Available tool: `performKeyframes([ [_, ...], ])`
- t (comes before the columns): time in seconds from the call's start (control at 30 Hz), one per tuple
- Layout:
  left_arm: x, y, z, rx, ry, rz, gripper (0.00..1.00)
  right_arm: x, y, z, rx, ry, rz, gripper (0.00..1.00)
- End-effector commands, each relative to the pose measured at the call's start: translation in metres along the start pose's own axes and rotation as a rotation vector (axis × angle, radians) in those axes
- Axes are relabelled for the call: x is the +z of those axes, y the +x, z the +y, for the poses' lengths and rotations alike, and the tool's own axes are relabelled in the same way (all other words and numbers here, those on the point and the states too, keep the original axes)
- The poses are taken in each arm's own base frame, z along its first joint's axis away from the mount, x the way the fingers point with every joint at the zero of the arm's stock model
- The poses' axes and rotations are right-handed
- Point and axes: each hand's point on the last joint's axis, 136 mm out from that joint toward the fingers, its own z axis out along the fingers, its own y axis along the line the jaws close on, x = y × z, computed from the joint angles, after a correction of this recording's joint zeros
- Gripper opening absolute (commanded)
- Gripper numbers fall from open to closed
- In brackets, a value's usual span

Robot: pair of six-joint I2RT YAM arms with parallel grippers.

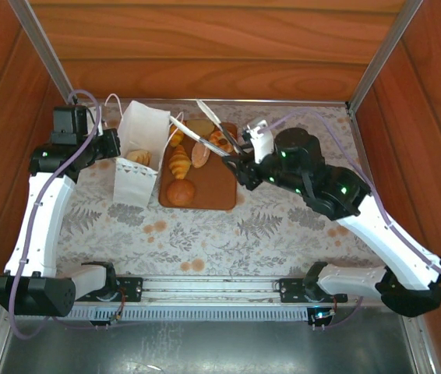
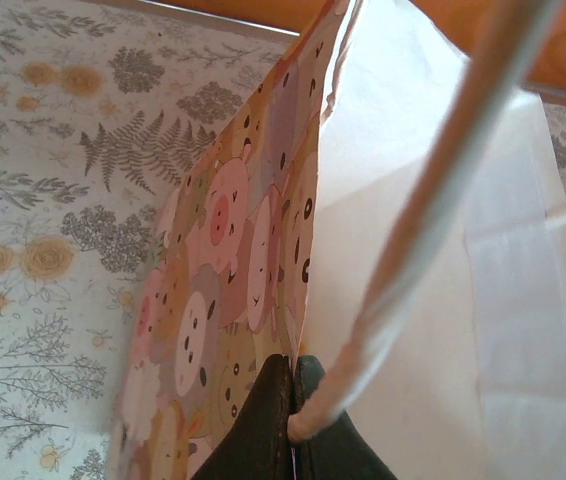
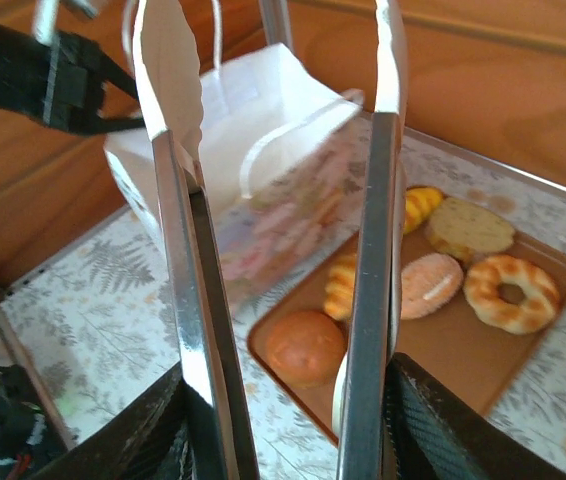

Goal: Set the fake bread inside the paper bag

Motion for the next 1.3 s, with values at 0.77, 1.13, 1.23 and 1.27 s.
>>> performKeyframes([
  [0.77,-0.014,-0.012,-0.001,0.015,-0.015,-0.079,0.00,0.101,0.208,0.004,-0.004,-0.120,0.374,0.52],
  [1.13,-0.013,-0.010,-0.002,0.017,-0.011,-0.076,0.00,0.134,0.221,0.000,-0.023,-0.099,0.403,0.57],
  [1.23,-0.013,-0.010,-0.001,0.017,-0.014,-0.076,0.00,0.144,0.227,0.000,-0.019,-0.102,0.425,0.60],
  [1.27,-0.013,-0.010,-0.001,0.017,-0.015,-0.075,0.00,0.146,0.229,0.001,-0.017,-0.102,0.432,0.60],
])
